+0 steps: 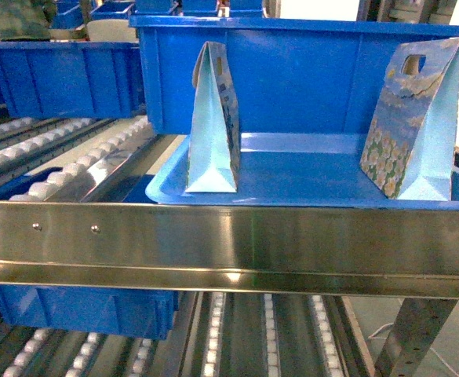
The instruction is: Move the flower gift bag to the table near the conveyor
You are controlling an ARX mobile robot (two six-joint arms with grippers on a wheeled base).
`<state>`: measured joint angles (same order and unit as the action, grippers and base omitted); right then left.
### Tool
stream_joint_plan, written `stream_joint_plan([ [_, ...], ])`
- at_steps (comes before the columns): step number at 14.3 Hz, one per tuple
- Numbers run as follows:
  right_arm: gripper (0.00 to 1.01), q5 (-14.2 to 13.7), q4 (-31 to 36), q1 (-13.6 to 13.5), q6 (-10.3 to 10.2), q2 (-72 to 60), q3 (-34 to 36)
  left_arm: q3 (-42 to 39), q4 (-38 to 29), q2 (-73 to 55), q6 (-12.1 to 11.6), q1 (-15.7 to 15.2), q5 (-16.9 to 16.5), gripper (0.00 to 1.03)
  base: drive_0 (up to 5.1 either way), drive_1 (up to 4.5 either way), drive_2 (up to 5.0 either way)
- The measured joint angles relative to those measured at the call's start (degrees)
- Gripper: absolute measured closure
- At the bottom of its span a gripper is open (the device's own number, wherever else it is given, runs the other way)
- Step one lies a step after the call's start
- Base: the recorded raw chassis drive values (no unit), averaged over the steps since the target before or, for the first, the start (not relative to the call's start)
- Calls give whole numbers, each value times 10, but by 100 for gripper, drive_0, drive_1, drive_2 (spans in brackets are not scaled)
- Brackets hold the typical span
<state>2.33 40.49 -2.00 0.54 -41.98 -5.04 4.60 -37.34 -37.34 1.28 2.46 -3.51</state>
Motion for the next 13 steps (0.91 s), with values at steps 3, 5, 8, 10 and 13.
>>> stream_joint_plan([
  [3, 3, 3, 34, -7, 3, -65, -34, 32, -41, -56, 2, 14, 7, 5, 0, 0, 0],
  [5, 3, 3, 49, -14, 4, -102, -52, 51, -67, -91, 3, 24, 9, 5, 0, 0, 0],
  [8, 3, -5, 80, -48, 10, -259, -144, 120, -113, -220, 13, 56, 24, 5, 0, 0, 0],
  [10, 3, -29, 57, -85, 5, -361, -242, 189, -150, -323, 1, 82, 44, 5, 0, 0, 0],
  [13, 3, -23, 50, -84, 6, -346, -232, 189, -150, -323, -2, 82, 45, 5, 0, 0, 0],
])
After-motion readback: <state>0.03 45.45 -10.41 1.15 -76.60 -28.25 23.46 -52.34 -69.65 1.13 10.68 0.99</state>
